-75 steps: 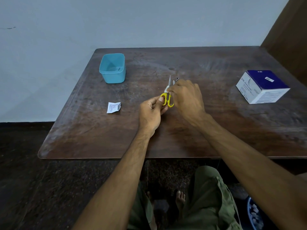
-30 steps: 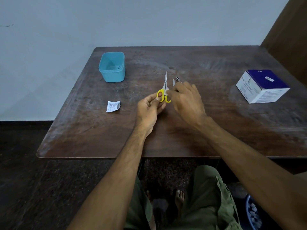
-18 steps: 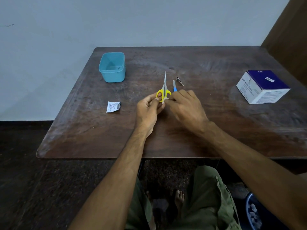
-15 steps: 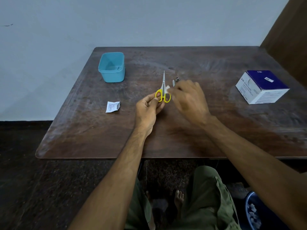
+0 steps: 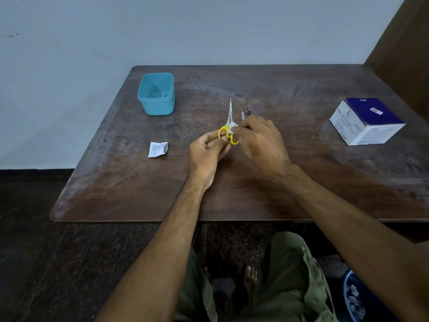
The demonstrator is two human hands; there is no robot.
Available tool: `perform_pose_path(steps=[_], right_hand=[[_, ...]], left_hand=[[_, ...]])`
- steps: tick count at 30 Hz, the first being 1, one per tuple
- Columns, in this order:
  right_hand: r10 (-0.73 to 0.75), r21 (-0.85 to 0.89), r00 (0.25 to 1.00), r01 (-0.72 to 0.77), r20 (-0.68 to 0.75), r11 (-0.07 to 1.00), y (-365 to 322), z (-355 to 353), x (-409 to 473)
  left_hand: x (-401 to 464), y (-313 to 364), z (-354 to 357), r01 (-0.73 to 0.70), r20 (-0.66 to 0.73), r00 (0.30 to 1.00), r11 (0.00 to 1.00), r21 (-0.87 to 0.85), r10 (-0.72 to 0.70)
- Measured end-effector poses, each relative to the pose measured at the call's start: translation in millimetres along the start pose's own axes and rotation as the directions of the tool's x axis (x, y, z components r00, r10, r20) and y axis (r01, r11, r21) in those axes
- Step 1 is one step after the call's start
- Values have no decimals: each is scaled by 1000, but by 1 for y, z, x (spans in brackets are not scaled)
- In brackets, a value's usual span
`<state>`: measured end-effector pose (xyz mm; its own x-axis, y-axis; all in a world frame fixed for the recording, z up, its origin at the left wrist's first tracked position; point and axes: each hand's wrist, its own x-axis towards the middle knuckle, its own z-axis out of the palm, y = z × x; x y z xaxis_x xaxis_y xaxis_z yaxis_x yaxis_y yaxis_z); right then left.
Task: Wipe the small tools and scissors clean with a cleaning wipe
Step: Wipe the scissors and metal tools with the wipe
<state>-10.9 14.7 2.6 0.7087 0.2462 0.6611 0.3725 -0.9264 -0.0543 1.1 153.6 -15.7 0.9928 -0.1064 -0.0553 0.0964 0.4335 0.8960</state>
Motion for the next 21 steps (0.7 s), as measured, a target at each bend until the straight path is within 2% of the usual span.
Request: perform_pose_path(steps=[2, 4, 8, 10, 16, 21], right_hand=[[69, 56, 997, -67, -44, 996, 2, -3, 12], [89, 26, 996, -88, -30, 996, 2, -4, 21], [23, -155, 994, -6, 107, 988, -4, 5, 15], [11, -173, 991, 13, 134, 985, -4, 6, 9], [59, -160, 993, -42, 106, 986, -2, -3, 26], [-47, -185, 996, 60, 74, 981, -13, 4, 18]], left_hand=[[0, -1, 0, 0, -3, 1000, 1000, 11, 0], [0, -1, -1, -1, -5, 1000, 1000, 13, 1], [2, -3, -2, 3, -4, 1000, 999, 33, -3], [2, -4, -3, 2, -1, 1000, 999, 52, -2], [2, -4, -2, -2, 16, 1000, 997, 77, 1], [0, -2, -1, 3, 9, 1000, 998, 69, -4]])
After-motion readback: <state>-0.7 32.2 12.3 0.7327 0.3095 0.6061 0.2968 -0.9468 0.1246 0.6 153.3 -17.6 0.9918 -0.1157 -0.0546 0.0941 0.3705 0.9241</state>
